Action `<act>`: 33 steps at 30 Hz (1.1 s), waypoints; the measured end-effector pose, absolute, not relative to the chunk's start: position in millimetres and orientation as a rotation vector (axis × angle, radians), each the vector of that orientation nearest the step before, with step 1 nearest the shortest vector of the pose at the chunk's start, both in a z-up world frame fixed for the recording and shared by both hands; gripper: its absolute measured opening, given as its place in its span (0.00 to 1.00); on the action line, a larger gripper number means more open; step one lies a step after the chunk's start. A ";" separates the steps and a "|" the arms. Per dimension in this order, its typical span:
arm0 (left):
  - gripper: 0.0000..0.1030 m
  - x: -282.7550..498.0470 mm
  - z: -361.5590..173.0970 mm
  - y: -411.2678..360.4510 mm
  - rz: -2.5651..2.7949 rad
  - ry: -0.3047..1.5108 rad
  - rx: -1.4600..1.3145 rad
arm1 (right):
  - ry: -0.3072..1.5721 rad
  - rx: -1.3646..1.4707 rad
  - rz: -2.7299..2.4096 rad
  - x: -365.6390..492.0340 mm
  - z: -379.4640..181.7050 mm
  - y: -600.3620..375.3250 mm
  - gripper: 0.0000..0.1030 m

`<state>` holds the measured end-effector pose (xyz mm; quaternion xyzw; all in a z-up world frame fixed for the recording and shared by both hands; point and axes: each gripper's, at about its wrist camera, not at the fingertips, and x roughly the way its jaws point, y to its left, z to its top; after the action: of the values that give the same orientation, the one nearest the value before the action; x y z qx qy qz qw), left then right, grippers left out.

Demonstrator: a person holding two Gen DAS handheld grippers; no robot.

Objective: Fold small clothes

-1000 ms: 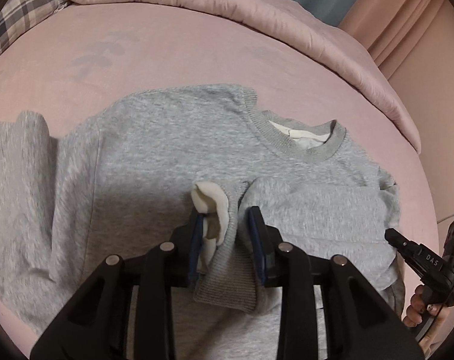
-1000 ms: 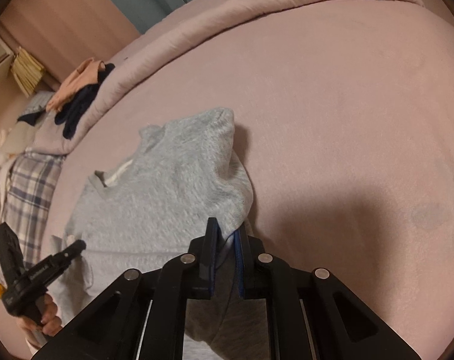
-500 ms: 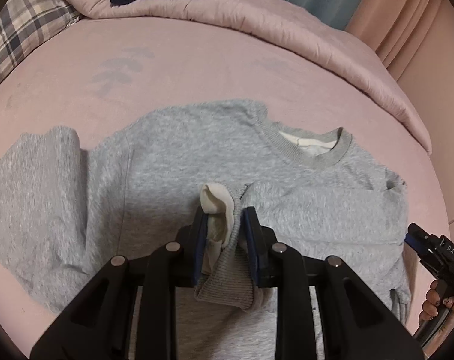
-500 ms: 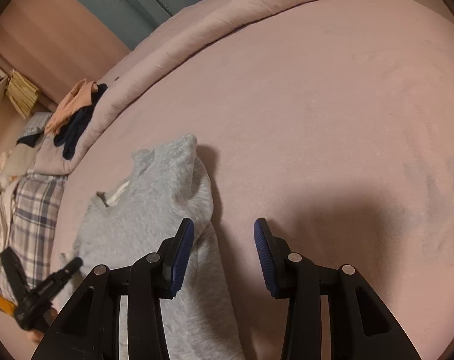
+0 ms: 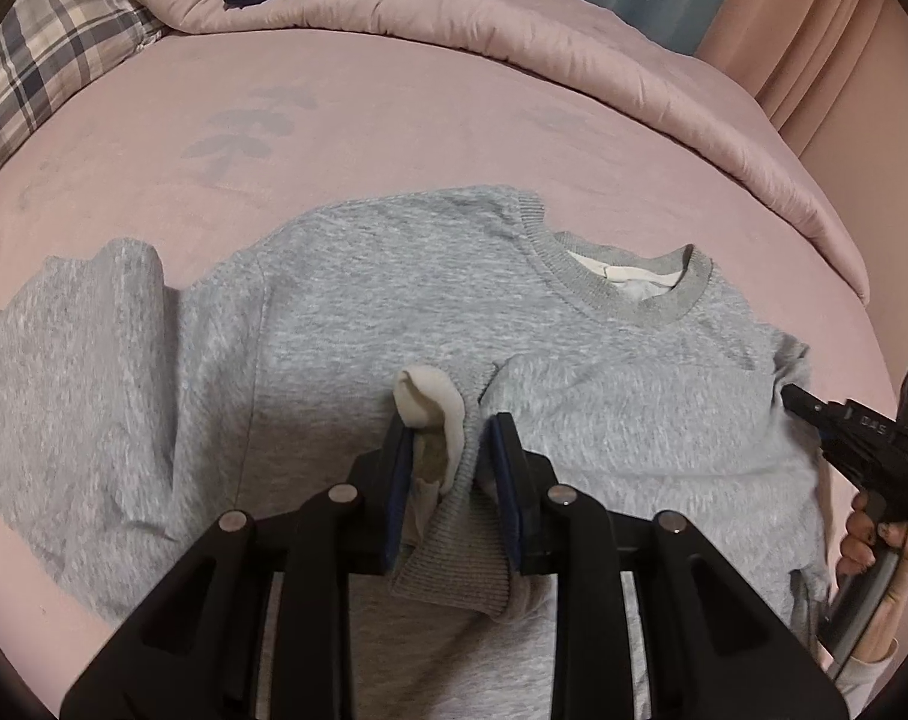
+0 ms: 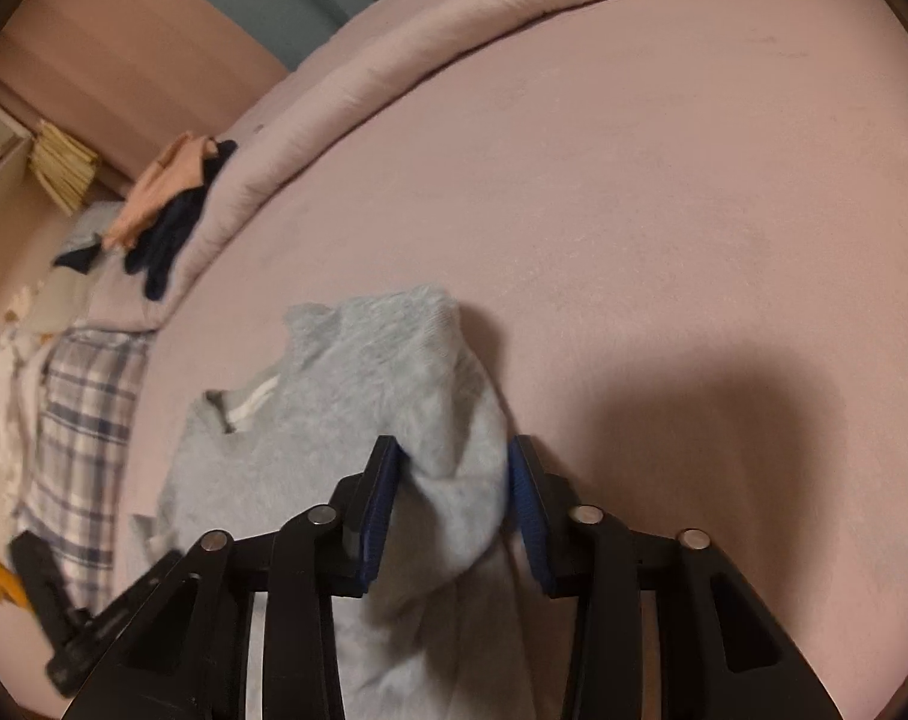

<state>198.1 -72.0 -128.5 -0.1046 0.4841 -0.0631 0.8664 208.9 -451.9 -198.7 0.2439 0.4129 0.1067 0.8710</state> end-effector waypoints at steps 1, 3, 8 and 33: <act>0.26 198.6 -128.4 -71.7 -0.137 1.016 -0.221 | 0.857 0.489 0.207 210.5 -197.8 -451.5 0.17; 0.26 199.6 -128.2 -71.4 -0.139 1.016 -0.222 | 0.844 0.498 0.218 214.1 -194.3 -456.2 0.16; 0.27 201.3 -129.7 -74.2 -0.136 1.016 -0.213 | 0.814 0.548 0.258 224.4 -191.8 -468.5 0.12; 0.39 201.7 -138.6 -61.7 -0.142 1.045 -0.297 | 0.731 0.548 0.229 221.0 -175.6 -477.3 0.16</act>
<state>201.7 -61.7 -138.6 -0.1411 0.4968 -0.0676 0.8536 221.0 -477.3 -175.6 0.2638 0.3524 0.1102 0.8911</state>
